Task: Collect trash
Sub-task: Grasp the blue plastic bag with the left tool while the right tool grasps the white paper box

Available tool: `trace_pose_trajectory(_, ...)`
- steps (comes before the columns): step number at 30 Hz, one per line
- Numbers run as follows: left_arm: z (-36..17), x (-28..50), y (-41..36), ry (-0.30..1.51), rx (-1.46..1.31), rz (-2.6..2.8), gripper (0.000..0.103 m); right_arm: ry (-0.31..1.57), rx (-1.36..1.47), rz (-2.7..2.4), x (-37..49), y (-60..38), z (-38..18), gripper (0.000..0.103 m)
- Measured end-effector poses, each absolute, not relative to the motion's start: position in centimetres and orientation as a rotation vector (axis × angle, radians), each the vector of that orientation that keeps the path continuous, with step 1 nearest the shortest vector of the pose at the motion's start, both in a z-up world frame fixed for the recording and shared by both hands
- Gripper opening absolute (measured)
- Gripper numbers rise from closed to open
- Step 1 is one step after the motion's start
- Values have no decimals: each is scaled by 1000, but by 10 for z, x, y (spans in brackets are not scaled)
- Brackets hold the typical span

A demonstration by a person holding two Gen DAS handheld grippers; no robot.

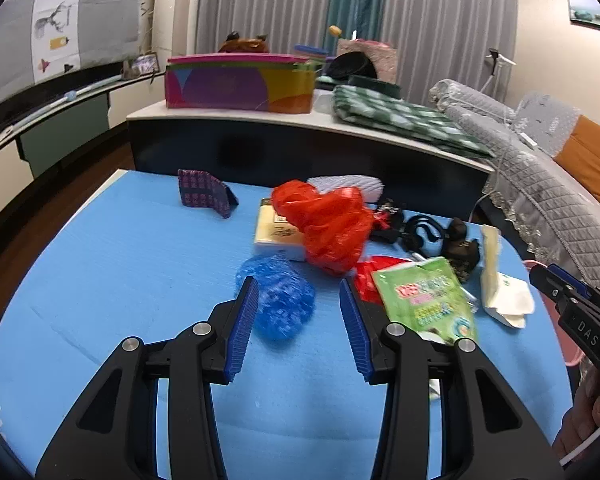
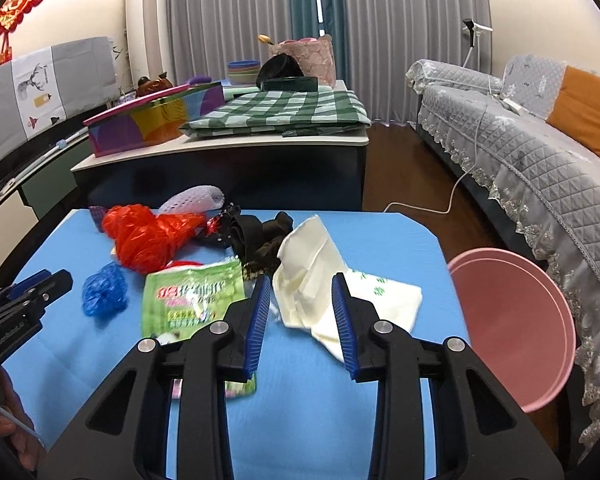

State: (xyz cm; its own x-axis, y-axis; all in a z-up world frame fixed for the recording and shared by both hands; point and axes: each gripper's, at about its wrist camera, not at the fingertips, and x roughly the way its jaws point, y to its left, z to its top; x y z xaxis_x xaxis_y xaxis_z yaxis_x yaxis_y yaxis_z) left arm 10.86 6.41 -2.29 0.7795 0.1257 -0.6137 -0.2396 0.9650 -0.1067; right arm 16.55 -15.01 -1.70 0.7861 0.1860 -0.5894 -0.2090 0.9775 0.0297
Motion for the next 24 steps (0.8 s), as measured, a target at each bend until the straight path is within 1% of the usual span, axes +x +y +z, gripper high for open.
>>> trace_pose_trajectory(2, -29, 115, 68, 665, -188, 208, 42, 642, -54, 212, 175, -144, -22, 34)
trace_pose_trajectory(4, -36, 121, 73, 688, -199, 215, 42, 652, -61, 217, 183, -139, -27, 38)
trace_pose_trajectory(6, -44, 127, 77, 711, -208, 224, 42, 663, -80, 210, 189, -133, -34, 46)
trace_pose_trajectory(8, -50, 132, 80, 729, -223, 231, 43, 671, -94, 193, 193, -130, -38, 49)
trace_pose_trajectory(16, -66, 149, 85, 780, -264, 243, 43, 724, -126, 156, 208, -130, -54, 50)
trace_pose_trajectory(18, -68, 151, 86, 787, -271, 242, 42, 738, -124, 164, 210, -130, -58, 48)
trace_pose_trajectory(19, -67, 150, 86, 785, -270, 241, 40, 742, -122, 167, 212, -130, -58, 47)
trace_pose_trajectory(20, -67, 150, 85, 787, -269, 238, 34, 744, -124, 169, 212, -130, -59, 45)
trace_pose_trajectory(24, -67, 150, 84, 796, -271, 226, 26, 752, -124, 173, 213, -131, -60, 32)
